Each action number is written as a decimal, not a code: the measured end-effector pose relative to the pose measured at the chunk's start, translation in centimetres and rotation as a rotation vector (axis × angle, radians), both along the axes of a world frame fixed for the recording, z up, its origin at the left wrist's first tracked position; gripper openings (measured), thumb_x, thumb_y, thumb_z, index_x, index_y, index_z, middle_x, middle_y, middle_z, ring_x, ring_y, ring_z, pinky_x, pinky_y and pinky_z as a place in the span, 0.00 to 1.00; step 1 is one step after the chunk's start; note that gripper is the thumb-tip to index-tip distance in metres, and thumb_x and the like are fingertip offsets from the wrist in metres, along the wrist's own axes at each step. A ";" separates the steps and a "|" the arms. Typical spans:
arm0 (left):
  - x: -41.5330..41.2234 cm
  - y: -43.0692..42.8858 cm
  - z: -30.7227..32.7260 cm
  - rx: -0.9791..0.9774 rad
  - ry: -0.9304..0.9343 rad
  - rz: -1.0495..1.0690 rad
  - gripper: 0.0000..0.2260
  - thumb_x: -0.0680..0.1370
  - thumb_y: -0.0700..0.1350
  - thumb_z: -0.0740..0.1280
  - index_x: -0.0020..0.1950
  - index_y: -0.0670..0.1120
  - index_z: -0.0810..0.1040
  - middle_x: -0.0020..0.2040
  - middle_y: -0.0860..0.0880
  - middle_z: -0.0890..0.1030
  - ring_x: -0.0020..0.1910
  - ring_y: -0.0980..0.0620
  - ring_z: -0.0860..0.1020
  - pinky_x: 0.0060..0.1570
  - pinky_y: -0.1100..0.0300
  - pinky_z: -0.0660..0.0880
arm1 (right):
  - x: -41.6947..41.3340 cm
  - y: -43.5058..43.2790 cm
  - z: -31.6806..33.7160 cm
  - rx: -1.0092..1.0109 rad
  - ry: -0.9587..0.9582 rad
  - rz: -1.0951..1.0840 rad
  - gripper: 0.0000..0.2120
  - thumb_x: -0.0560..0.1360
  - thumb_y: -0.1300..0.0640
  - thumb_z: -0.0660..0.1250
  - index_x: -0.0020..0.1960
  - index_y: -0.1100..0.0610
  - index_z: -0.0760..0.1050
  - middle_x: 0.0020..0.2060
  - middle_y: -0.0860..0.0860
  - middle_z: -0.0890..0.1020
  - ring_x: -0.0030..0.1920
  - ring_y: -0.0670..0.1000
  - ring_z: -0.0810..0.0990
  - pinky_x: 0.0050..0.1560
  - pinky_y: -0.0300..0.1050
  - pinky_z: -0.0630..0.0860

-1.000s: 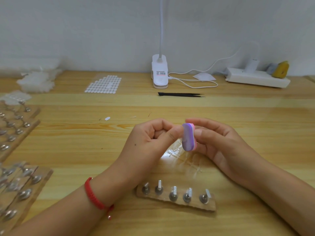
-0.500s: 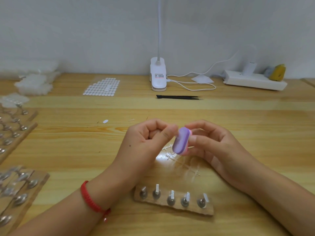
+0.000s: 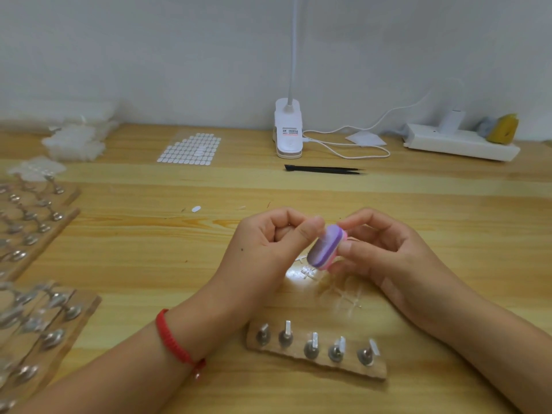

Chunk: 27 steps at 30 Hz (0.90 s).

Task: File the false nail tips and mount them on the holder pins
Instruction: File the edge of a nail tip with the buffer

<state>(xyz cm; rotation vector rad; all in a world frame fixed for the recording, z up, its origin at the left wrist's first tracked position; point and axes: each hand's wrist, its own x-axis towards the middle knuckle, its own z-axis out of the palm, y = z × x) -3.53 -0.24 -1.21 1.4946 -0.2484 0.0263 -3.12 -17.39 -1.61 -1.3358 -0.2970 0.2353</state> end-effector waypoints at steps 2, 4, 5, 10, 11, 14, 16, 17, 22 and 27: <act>0.0 -0.1 -0.3 0.037 -0.029 0.011 0.13 0.71 0.50 0.68 0.39 0.39 0.79 0.26 0.40 0.62 0.26 0.53 0.62 0.33 0.76 0.68 | -0.1 -0.1 0.1 0.001 0.004 0.042 0.06 0.65 0.63 0.71 0.39 0.53 0.81 0.38 0.56 0.84 0.37 0.52 0.84 0.39 0.41 0.80; -0.1 -0.2 -0.4 0.062 -0.057 0.054 0.12 0.72 0.48 0.69 0.38 0.38 0.78 0.24 0.45 0.62 0.25 0.55 0.61 0.31 0.75 0.67 | 0.1 -0.5 0.3 0.089 0.076 0.044 0.08 0.66 0.64 0.69 0.38 0.53 0.82 0.34 0.54 0.83 0.35 0.50 0.83 0.38 0.40 0.80; -0.2 -0.2 -0.4 0.064 -0.067 0.077 0.12 0.72 0.47 0.70 0.38 0.38 0.77 0.23 0.51 0.61 0.24 0.57 0.60 0.30 0.74 0.65 | 0.3 -0.6 0.3 0.126 0.107 0.035 0.08 0.66 0.65 0.68 0.38 0.53 0.82 0.33 0.53 0.82 0.34 0.49 0.83 0.38 0.40 0.80; -0.1 -0.4 -0.3 0.029 -0.070 0.076 0.13 0.72 0.47 0.69 0.39 0.36 0.77 0.23 0.55 0.60 0.23 0.58 0.59 0.31 0.74 0.65 | 0.2 -0.1 0.1 0.052 0.035 0.002 0.08 0.66 0.65 0.69 0.38 0.52 0.82 0.33 0.53 0.82 0.34 0.50 0.83 0.38 0.41 0.80; -0.1 -0.4 -0.3 0.034 -0.065 0.070 0.12 0.73 0.45 0.69 0.39 0.35 0.77 0.23 0.55 0.60 0.23 0.58 0.59 0.31 0.74 0.65 | 0.1 0.0 0.2 0.036 0.029 0.024 0.08 0.66 0.65 0.69 0.38 0.52 0.82 0.33 0.53 0.82 0.34 0.50 0.83 0.38 0.41 0.79; 0.1 -0.1 -0.4 0.043 -0.039 0.091 0.13 0.73 0.45 0.70 0.40 0.34 0.76 0.22 0.58 0.60 0.21 0.60 0.58 0.29 0.75 0.65 | 0.2 -0.2 0.4 0.088 0.077 0.040 0.08 0.64 0.65 0.70 0.37 0.52 0.82 0.32 0.52 0.81 0.32 0.49 0.82 0.37 0.40 0.79; 0.2 0.0 -0.3 0.021 -0.039 0.095 0.16 0.71 0.49 0.69 0.42 0.34 0.78 0.22 0.56 0.61 0.21 0.60 0.58 0.27 0.74 0.64 | 0.2 -0.2 0.2 0.120 0.076 -0.016 0.08 0.65 0.65 0.69 0.37 0.53 0.82 0.32 0.52 0.82 0.33 0.50 0.83 0.37 0.40 0.80; 0.1 -0.1 -0.3 0.017 -0.049 0.084 0.16 0.70 0.50 0.69 0.41 0.35 0.78 0.23 0.55 0.61 0.22 0.59 0.58 0.27 0.74 0.64 | 0.2 -0.2 0.1 0.111 0.057 -0.031 0.07 0.65 0.65 0.68 0.38 0.54 0.81 0.33 0.53 0.82 0.34 0.51 0.83 0.38 0.40 0.80; -0.3 -0.4 -0.4 0.105 -0.103 0.043 0.10 0.73 0.46 0.69 0.37 0.41 0.78 0.23 0.58 0.60 0.23 0.59 0.57 0.27 0.71 0.61 | 0.1 -0.2 0.2 0.076 0.049 0.022 0.09 0.67 0.67 0.67 0.37 0.54 0.80 0.35 0.54 0.83 0.36 0.50 0.83 0.40 0.40 0.80; -0.1 -0.2 -0.4 0.111 -0.112 0.091 0.09 0.74 0.46 0.69 0.37 0.42 0.77 0.23 0.57 0.60 0.23 0.58 0.58 0.26 0.70 0.61 | 0.2 -0.2 0.1 0.091 0.062 0.008 0.08 0.66 0.66 0.68 0.37 0.54 0.80 0.34 0.54 0.82 0.36 0.51 0.84 0.39 0.40 0.80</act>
